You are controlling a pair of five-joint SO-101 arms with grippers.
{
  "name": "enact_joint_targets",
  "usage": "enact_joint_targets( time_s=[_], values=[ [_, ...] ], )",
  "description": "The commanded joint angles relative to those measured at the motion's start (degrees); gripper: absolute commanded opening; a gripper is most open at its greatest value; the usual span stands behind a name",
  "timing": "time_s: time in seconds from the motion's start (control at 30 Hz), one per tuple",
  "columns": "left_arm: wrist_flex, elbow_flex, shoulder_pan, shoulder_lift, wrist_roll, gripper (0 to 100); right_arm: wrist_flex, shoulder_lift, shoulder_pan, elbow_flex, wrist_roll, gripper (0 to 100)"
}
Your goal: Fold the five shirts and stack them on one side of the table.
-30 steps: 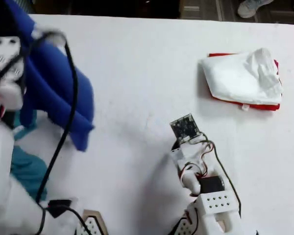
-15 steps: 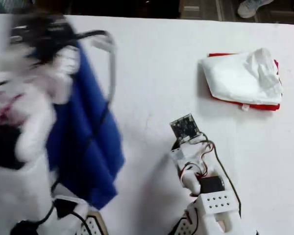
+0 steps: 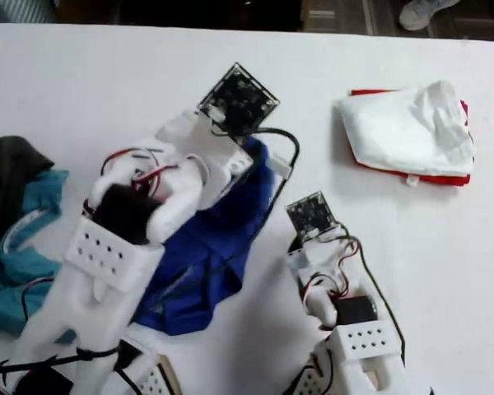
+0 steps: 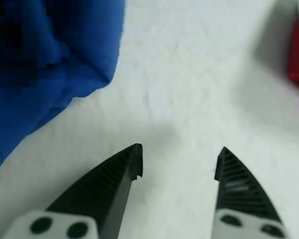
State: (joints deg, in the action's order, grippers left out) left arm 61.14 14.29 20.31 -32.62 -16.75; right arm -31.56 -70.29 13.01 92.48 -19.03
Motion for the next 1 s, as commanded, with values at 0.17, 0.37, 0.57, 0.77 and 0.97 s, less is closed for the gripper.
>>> enact_joint_targets(
  time_s=[0.17, 0.37, 0.57, 0.77, 0.97],
  values=[
    [7.91, -4.44, -18.99, -3.08, 0.00, 21, 1.10, -1.01, -0.57, -0.53, 0.53, 24.1],
    [15.38, 2.24, -27.08, -1.49, 0.00, 21, 1.10, -1.01, -0.40, -0.53, 0.53, 24.1],
    [5.19, 22.64, -26.73, 2.90, 0.09, 21, 1.10, -1.01, -0.22, -0.53, 0.53, 24.1],
    [1.93, 31.16, -26.81, 7.30, 0.18, 21, 1.10, -1.01, -0.31, -0.53, 0.53, 24.1],
    [5.89, 32.13, -26.90, 8.62, 0.09, 21, 1.10, -1.01, -0.48, -0.53, 0.53, 24.1]
  ],
)
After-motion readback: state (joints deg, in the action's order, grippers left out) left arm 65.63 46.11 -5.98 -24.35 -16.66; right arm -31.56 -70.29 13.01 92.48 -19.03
